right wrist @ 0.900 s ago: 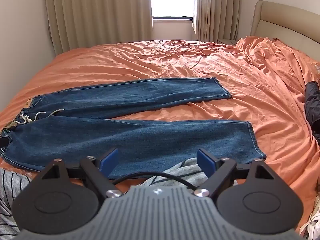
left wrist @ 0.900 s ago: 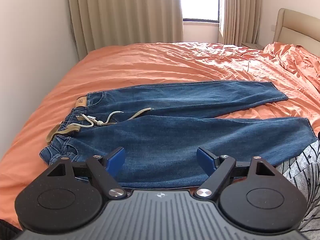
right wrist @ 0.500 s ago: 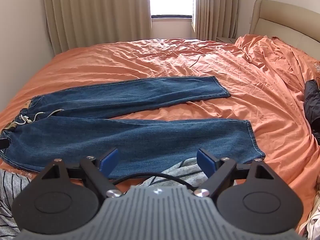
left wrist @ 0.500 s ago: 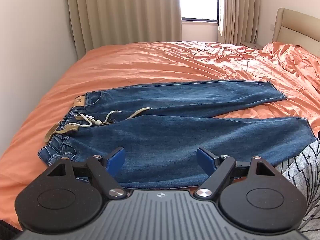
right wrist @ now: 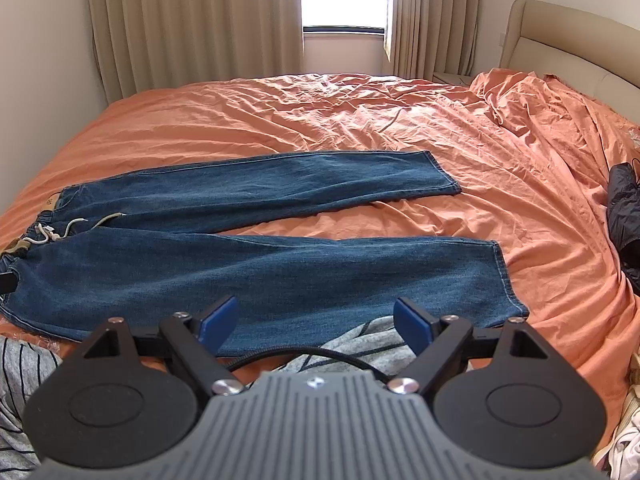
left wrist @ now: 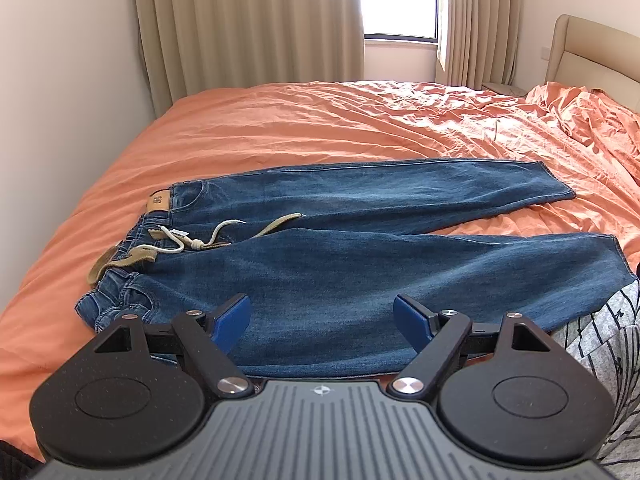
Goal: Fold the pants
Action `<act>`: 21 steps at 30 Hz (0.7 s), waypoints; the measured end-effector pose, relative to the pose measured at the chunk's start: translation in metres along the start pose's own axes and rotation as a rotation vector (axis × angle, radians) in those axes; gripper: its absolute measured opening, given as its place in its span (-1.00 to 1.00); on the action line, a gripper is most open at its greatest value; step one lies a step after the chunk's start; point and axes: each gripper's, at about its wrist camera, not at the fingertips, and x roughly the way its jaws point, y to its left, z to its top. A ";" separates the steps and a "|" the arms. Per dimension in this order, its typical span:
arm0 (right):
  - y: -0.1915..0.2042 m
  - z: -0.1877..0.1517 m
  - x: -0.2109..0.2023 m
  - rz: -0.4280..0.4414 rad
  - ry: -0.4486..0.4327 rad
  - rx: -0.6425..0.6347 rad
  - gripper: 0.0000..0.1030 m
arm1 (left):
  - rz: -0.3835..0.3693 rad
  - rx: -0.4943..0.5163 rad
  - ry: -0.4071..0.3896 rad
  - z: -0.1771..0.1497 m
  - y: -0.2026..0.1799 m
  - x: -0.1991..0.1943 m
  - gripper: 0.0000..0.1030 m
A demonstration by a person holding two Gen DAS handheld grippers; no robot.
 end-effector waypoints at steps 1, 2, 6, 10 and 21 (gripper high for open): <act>0.000 0.000 0.000 0.000 -0.001 0.000 0.58 | 0.000 0.001 0.000 0.000 0.000 0.000 0.84; 0.000 0.000 0.000 -0.001 -0.001 0.000 0.58 | 0.002 0.002 -0.001 0.000 0.000 0.000 0.84; 0.000 0.000 0.000 -0.001 0.001 -0.002 0.58 | 0.008 0.000 -0.001 0.000 0.002 0.002 0.84; 0.000 0.000 0.001 -0.005 0.000 -0.003 0.58 | 0.007 -0.001 -0.001 0.000 0.003 0.001 0.84; 0.000 0.001 0.002 -0.013 0.009 0.002 0.58 | 0.004 0.003 -0.002 -0.001 -0.001 0.000 0.84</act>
